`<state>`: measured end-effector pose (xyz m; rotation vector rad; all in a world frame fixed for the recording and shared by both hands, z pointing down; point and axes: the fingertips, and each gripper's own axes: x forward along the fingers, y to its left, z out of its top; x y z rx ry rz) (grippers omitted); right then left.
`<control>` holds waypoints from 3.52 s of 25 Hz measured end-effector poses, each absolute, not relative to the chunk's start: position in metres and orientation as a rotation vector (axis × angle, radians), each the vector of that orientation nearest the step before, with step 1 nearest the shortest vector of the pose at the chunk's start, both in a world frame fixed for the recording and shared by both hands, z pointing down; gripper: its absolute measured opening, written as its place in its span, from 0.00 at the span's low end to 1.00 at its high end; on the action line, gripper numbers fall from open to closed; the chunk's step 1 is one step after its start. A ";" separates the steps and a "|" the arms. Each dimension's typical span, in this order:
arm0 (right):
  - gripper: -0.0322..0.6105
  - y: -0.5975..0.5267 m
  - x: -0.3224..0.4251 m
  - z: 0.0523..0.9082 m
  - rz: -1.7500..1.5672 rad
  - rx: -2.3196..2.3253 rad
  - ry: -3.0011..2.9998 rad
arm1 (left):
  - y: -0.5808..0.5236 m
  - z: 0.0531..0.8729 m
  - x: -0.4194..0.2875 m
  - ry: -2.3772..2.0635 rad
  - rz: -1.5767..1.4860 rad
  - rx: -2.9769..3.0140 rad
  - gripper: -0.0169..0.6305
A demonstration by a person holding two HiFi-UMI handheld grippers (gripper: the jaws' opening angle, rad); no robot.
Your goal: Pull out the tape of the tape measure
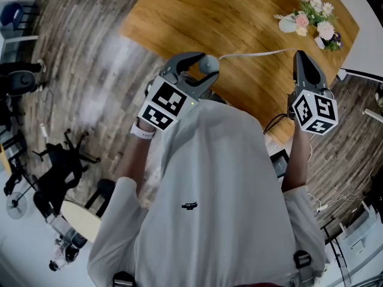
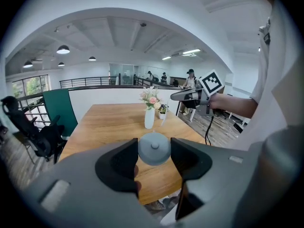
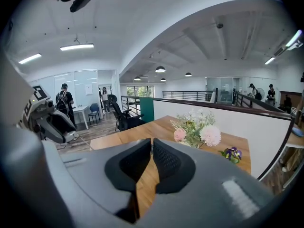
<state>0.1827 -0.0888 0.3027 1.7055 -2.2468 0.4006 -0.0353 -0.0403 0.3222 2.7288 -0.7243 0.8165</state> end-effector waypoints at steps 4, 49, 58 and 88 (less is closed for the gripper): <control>0.08 -0.086 0.179 0.294 0.392 1.714 -2.273 | -0.049 0.319 -0.033 -0.790 0.783 2.701 0.39; 0.08 -0.068 0.155 0.301 0.277 1.719 -2.321 | -0.084 0.337 -0.012 -1.027 0.639 2.609 0.39; 0.08 -0.073 0.153 0.327 0.328 1.683 -2.310 | -0.085 0.368 -0.008 -0.993 0.714 2.576 0.39; 0.08 -0.094 0.162 0.425 0.542 1.659 -2.210 | -0.112 0.484 0.019 -0.894 0.944 2.461 0.39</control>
